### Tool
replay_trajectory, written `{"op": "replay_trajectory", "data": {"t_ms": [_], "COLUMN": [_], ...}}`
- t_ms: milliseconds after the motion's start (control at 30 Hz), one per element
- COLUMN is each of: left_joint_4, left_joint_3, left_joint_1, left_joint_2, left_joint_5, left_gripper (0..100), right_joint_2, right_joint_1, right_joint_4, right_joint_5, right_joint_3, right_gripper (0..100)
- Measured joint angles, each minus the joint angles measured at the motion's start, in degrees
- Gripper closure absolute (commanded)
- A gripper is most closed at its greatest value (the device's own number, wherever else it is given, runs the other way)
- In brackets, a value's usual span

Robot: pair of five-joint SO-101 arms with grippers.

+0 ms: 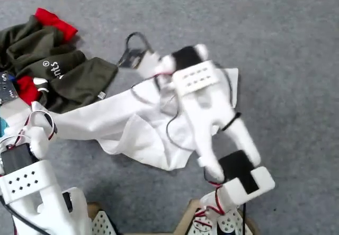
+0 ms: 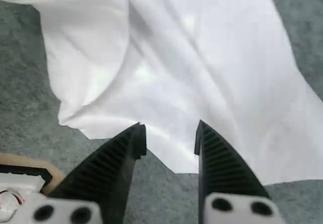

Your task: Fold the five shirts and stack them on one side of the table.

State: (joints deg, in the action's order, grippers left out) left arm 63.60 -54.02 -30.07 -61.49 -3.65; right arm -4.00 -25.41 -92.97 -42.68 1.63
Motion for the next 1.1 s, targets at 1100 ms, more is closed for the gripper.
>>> {"op": "replay_trajectory", "data": {"t_ms": [1100], "left_joint_4": [0.00], "left_joint_3": [-0.44], "left_joint_1": [-3.60], "left_joint_2": [0.00], "left_joint_5": [0.00], "left_gripper": [97], "right_joint_2": [-5.45], "right_joint_1": [-13.19], "right_joint_4": [15.65], "right_joint_5": [6.86], "right_joint_3": [-11.08], "right_gripper": [94.8]}}
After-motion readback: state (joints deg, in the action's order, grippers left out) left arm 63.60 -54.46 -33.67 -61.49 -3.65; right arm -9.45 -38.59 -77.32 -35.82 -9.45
